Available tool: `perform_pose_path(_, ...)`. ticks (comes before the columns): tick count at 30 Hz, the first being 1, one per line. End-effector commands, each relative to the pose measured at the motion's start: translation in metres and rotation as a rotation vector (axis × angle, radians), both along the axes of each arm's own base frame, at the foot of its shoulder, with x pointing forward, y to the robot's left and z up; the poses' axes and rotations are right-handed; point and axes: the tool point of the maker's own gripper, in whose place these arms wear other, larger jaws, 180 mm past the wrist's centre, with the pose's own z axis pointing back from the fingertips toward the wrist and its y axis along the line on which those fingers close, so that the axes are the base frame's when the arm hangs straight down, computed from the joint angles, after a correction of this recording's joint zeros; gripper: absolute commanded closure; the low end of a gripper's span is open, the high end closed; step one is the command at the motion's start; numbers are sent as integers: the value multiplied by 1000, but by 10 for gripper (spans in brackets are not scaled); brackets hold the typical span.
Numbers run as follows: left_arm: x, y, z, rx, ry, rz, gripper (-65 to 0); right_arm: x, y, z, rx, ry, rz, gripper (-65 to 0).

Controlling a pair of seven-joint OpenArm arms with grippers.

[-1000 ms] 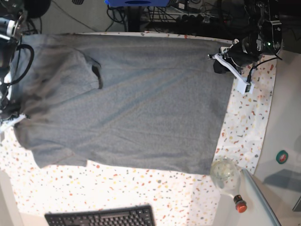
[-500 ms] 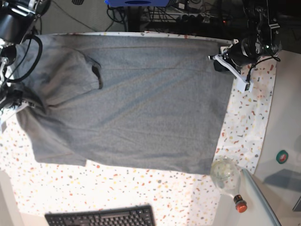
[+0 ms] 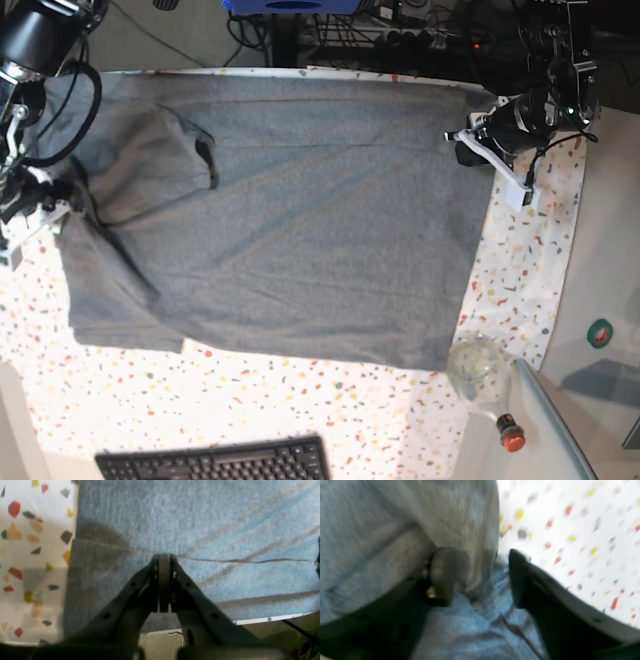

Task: Layout the t-shirt on the table in an organized manner, then fold the t-shirt properly
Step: 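Tug the shirt sleeve outward with the right gripper while left holds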

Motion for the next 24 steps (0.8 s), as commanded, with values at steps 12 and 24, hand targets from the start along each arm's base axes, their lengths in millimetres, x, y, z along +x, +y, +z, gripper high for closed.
perform_pose_path(12,0,12,1,21,-4,0,0,97,-37,-11,85,-155,-84,-455)
perform_pose_path(24,0,12,-1,20,1,2,0,89,-17,-63,161,-29,-53,-453)
